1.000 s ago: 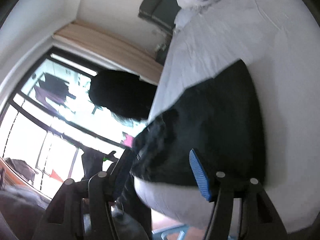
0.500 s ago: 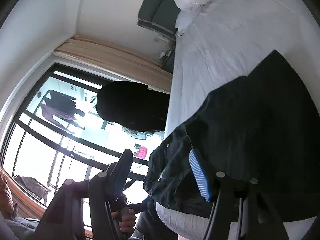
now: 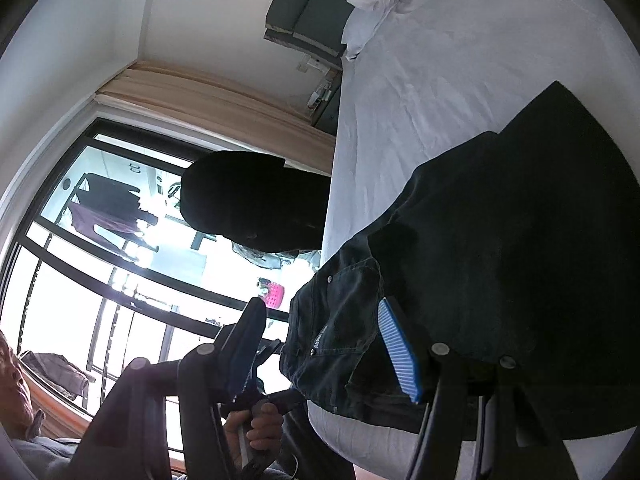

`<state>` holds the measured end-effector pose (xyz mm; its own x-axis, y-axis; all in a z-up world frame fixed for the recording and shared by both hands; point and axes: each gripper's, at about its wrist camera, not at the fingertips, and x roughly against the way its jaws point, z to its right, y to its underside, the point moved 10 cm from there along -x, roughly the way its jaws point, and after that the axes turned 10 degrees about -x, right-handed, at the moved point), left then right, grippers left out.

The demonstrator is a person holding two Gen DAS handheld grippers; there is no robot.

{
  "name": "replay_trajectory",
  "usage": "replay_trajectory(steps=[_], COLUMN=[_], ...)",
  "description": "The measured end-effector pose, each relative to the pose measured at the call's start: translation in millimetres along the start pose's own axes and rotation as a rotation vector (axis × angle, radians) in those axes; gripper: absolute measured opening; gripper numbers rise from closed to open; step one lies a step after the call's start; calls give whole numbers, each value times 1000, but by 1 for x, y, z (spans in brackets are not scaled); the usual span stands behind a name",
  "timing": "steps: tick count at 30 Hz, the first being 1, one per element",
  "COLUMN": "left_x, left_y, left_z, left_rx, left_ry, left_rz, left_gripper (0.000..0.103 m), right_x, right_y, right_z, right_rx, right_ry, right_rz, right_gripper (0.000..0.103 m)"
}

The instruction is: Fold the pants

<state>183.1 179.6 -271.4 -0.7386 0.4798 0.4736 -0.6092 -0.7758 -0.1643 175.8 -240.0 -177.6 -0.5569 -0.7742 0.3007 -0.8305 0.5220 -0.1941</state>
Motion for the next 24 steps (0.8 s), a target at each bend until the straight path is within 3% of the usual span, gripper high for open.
replay_trajectory(steps=[2, 4, 6, 16, 21, 24], left_x=[-5, -4, -8, -3, -2, -1], left_y=[-1, 0, 1, -6, -9, -7], left_z=[-1, -3, -3, 34, 77, 105], left_rx=[14, 21, 22, -97, -214, -284], left_ry=[6, 15, 22, 4, 13, 22], left_rz=[-3, -20, -42, -28, -11, -8], left_gripper=[70, 42, 29, 16, 12, 12], right_x=[-4, -8, -11, -42, -75, -102], right_y=[0, 0, -1, -6, -12, -8], right_z=[0, 1, 2, 0, 1, 34], right_rx=[2, 5, 3, 58, 58, 22], right_ry=[-1, 1, 1, 56, 54, 188], right_rz=[-10, -18, -24, -111, -174, -252], right_gripper=[63, 63, 63, 63, 63, 63])
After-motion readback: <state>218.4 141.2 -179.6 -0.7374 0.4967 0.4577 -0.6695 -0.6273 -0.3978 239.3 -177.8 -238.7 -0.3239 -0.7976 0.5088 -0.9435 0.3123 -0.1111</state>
